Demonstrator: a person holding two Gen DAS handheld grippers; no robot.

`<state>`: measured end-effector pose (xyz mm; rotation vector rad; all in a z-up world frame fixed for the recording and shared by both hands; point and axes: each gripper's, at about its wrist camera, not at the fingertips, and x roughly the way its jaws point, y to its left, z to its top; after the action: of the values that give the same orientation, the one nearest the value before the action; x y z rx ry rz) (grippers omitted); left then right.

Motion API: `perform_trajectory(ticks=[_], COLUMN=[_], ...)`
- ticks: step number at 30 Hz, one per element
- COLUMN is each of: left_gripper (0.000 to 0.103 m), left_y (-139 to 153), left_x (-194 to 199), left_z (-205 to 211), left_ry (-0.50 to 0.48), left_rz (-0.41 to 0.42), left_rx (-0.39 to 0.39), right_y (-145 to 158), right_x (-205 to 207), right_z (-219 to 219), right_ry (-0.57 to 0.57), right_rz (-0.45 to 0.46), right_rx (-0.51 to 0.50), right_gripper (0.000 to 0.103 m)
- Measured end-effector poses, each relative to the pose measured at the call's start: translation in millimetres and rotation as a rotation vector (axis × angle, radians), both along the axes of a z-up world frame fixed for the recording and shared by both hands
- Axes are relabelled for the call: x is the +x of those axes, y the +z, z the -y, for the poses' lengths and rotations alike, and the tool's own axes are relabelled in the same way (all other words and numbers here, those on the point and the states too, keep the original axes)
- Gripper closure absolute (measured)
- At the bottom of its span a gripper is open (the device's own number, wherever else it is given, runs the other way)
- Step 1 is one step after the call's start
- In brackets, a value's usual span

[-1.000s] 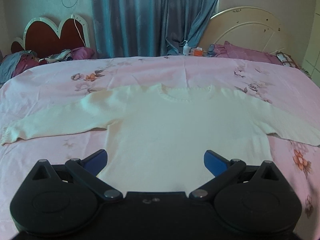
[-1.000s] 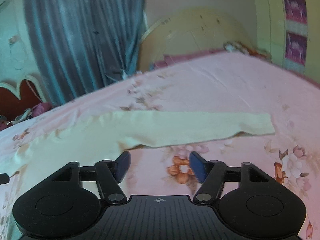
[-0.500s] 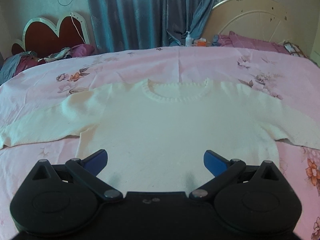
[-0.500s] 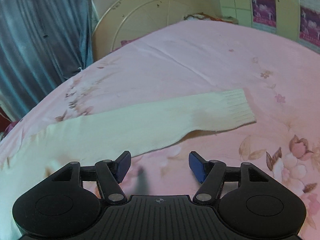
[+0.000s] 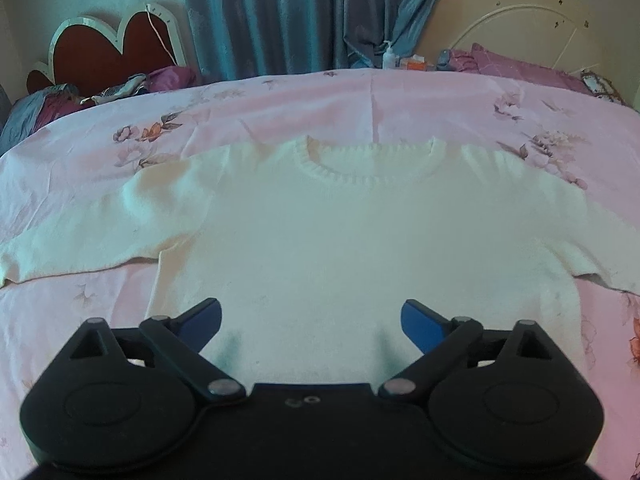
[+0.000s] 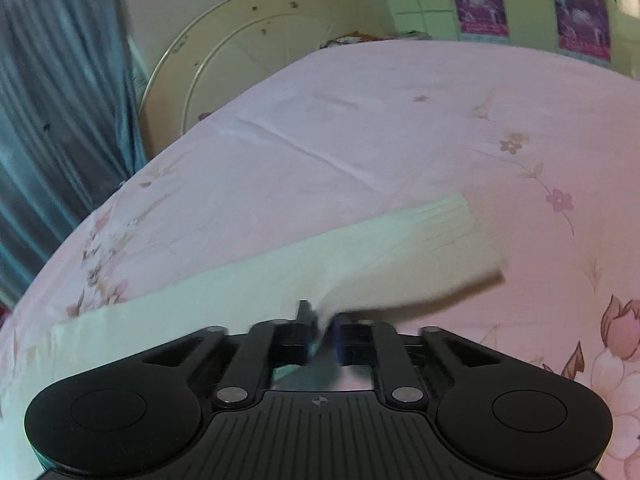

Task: Fold small clothes
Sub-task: 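Close the right gripper on the sleeve cuff, then fold the held sleeve across the sweater body and open the right gripper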

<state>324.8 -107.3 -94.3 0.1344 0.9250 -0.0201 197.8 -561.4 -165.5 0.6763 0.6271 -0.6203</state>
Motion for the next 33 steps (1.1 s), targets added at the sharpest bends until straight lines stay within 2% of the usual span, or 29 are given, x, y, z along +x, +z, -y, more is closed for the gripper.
perform_trajectory(ticks=[3,8,14,18,22,29,31,33], left_gripper=[0.010,0.010,0.009,0.010,0.011,0.011,0.011,0.010], left_y=[1.8,4.7,11.1,10.7,11.5,10.6,10.3,10.3], left_x=[2.7,6.0,2.2,6.0,10.8,15.0,16.7,17.8], left_z=[-5.4,-13.8,-35.6,-60.0,-92.2,-133.0,-138.8,-143.0], left_ry=[0.001,0.006,0.010,0.024,0.070,0.112,0.105,0.094], left_rz=[-0.006,0.008,0.079,0.063,0.046,0.058,0.059,0.056], left_rx=[-0.030,-0.028,-0.057,-0.101,-0.132,-0.092,-0.094,-0.119], right_y=[7.6,31.6,62.0,80.7,84.2,50.7,43.6,42.3], right_x=[5.0,20.6,63.2,99.0,128.8,153.1,155.7,154.6], right_z=[-7.1,-30.8,-92.5,-162.9,-245.2,-367.7,-386.5,-392.2], right_ry=[0.017,0.100,0.271,0.444,0.641,0.943,0.996,1.032], right_rz=[0.006,0.058,0.146,0.212,0.242,0.160,0.111,0.105], right_rx=[-0.051,-0.163,-0.228,-0.251,-0.238,-0.195,-0.221,-0.199], right_gripper=[0.100,0.100,0.100,0.100,0.100,0.100,0.090,0.030])
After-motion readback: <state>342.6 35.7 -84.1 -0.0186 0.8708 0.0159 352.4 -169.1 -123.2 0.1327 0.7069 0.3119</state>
